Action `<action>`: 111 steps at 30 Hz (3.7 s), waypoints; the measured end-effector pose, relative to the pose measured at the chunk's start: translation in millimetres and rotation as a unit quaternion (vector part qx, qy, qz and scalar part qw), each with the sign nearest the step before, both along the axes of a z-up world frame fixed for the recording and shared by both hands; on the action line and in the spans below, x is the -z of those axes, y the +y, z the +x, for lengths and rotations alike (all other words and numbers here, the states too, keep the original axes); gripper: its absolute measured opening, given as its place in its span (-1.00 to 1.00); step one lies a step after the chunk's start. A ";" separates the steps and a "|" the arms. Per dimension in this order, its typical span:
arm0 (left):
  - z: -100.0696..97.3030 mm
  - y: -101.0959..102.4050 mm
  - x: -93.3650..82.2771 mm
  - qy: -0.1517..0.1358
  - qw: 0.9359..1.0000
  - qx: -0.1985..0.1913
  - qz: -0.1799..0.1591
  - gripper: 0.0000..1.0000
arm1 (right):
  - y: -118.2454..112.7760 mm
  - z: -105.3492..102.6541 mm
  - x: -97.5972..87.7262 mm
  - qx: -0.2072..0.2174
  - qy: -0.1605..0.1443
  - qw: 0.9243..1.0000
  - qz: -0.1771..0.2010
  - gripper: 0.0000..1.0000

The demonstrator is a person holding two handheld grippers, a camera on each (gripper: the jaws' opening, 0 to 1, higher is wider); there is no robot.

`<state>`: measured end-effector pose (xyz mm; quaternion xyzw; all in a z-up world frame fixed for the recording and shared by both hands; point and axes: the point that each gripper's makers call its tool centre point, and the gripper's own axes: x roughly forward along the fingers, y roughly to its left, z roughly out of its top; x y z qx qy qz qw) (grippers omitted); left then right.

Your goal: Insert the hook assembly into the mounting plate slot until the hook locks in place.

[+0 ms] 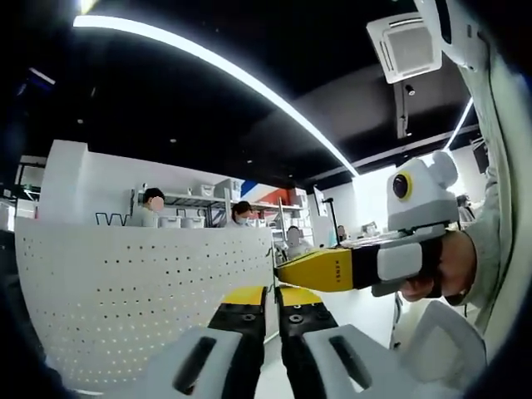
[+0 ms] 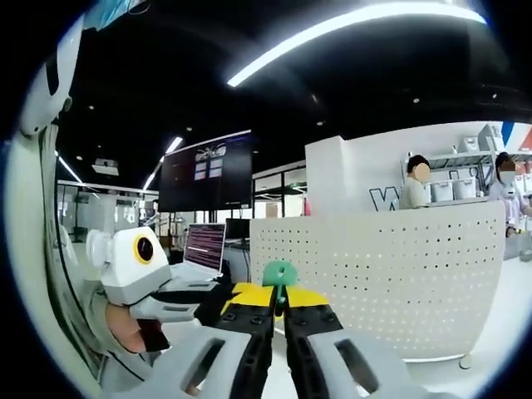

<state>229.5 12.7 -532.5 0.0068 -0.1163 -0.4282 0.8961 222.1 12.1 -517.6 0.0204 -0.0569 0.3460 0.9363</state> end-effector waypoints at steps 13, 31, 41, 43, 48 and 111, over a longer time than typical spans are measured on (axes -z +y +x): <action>4.1 13.5 4.1 0.002 1.000 -0.027 0.007 -0.65 | -7.7 3.6 -5.7 0.011 -0.008 1.000 0.000 -0.98; 15.6 61.2 13.0 0.009 0.995 -0.101 0.015 -0.39 | -21.6 24.5 -14.8 0.037 -0.021 0.999 -0.013 -0.98; 15.8 74.3 22.5 0.025 0.991 -0.128 0.014 -0.16 | -17.9 45.4 -17.8 0.053 -0.026 0.998 -0.017 -0.98; 15.5 75.9 24.4 0.028 0.991 -0.131 0.012 -0.14 | -15.9 50.9 -19.2 0.055 -0.026 0.998 -0.016 -0.98; 14.7 79.1 28.9 0.031 0.990 -0.134 0.013 -0.11 | -9.5 63.2 -19.8 0.059 -0.028 0.998 -0.019 -0.98; 15.7 103.0 47.6 0.028 0.980 -0.195 0.016 0.07 | 4.7 238.9 -23.3 0.186 -0.030 0.982 -0.018 -0.98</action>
